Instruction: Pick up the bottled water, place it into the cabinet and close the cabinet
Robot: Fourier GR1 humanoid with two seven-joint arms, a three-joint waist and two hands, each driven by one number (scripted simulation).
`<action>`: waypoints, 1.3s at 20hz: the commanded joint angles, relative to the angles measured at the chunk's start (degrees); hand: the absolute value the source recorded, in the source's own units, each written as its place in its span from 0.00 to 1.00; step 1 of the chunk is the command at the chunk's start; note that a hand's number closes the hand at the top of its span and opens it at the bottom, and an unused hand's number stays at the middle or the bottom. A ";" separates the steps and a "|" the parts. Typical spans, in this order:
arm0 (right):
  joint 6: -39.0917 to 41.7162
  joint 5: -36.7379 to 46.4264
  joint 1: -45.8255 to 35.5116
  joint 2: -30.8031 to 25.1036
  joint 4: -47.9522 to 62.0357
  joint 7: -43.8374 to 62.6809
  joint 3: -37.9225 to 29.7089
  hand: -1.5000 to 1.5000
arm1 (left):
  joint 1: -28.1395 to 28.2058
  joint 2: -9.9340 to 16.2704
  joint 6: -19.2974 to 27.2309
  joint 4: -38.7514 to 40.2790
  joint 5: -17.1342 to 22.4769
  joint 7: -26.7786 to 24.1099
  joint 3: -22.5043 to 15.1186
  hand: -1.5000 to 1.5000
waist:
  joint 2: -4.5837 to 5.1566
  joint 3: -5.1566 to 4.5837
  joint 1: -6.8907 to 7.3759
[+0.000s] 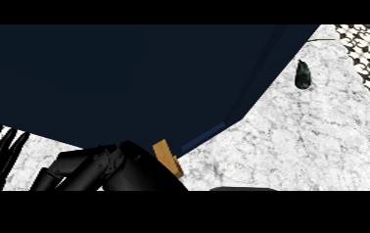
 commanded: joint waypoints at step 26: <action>33.56 -10.70 -7.08 -4.05 40.49 -18.89 -22.50 1.00 | 5.45 -2.07 -1.74 -8.81 2.65 9.58 11.84 0.00 | 0.35 0.14 -1.87</action>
